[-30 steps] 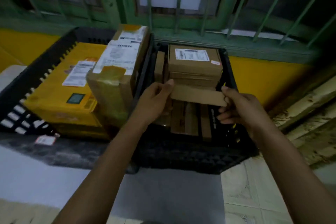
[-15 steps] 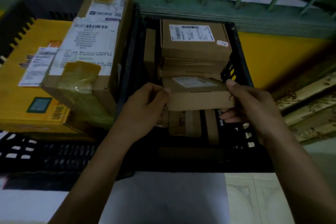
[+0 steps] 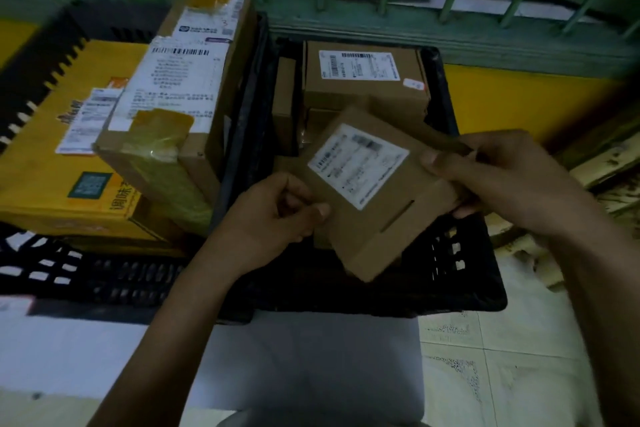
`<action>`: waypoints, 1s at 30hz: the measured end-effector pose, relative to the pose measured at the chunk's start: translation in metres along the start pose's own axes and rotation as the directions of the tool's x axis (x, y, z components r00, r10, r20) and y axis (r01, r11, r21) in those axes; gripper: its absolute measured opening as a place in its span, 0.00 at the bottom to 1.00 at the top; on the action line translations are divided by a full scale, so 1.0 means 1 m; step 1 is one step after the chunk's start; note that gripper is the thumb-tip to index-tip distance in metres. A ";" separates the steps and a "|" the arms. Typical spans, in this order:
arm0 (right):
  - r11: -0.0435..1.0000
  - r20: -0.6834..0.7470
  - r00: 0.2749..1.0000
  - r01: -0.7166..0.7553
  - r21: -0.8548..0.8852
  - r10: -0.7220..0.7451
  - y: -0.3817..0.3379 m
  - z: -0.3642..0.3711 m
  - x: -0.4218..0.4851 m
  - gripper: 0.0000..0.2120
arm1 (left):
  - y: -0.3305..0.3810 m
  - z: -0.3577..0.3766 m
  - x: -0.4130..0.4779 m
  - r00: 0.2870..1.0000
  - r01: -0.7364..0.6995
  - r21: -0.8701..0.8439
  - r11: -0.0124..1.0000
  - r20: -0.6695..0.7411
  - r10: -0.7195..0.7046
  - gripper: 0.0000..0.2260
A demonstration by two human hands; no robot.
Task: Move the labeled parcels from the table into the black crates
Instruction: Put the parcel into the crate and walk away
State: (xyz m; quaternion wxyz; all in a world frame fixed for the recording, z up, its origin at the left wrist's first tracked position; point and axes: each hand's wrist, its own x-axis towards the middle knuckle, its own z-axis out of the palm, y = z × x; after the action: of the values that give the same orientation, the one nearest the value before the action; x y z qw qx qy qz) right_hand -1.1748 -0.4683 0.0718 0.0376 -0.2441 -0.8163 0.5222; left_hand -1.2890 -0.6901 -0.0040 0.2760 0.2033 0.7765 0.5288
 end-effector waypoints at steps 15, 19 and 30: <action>0.993 0.209 0.973 0.082 0.084 -0.098 0.076 0.020 -0.008 0.10 | 0.015 -0.015 -0.012 0.946 -0.165 0.222 0.961 -0.240 0.218 0.38; 0.986 0.246 0.959 0.158 -0.056 -0.140 0.089 0.012 -0.007 0.13 | 0.010 -0.009 -0.013 0.949 -0.136 0.490 0.861 -0.184 0.255 0.35; 0.910 0.308 0.928 0.301 -0.286 -0.210 0.086 -0.001 0.001 0.23 | 0.020 -0.008 -0.007 0.979 0.031 0.685 0.728 -0.168 0.116 0.17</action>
State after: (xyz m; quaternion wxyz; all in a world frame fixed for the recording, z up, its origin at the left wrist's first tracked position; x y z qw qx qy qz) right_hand -1.1444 -0.4382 -0.0029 -0.0467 -0.0633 -0.9141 0.3978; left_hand -1.2884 -0.6925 0.0179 0.0902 0.2543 0.9352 0.2293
